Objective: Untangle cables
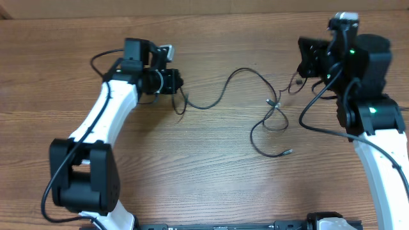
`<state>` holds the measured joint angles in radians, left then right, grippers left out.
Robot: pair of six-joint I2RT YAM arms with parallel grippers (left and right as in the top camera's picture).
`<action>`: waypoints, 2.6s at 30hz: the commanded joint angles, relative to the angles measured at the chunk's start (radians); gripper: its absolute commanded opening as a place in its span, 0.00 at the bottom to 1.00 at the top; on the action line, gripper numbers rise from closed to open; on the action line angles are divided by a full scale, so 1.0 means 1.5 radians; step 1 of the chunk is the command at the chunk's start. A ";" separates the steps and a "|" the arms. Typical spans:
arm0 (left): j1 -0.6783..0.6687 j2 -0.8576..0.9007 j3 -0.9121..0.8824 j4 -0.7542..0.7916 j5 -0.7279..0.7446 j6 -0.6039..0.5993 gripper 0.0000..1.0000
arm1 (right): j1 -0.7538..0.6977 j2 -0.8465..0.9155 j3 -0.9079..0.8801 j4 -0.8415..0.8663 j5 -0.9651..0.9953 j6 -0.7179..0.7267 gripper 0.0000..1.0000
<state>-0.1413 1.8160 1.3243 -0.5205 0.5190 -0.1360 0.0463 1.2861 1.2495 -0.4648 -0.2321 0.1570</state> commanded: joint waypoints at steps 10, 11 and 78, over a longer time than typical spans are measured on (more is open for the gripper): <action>0.093 0.004 0.017 -0.120 -0.308 -0.303 0.24 | 0.000 0.184 0.001 -0.211 0.159 0.038 0.04; 0.118 -0.001 0.022 -0.137 -0.299 -0.304 0.33 | -0.001 0.189 0.001 -0.216 0.170 0.040 0.04; -0.183 0.138 0.080 0.073 -0.192 0.115 0.04 | 0.109 0.241 -0.154 -0.008 0.031 0.173 0.89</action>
<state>-0.4122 2.0686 1.4334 -0.4118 0.2100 0.0593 0.1650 1.6142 1.0206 -0.5041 -0.2955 0.3367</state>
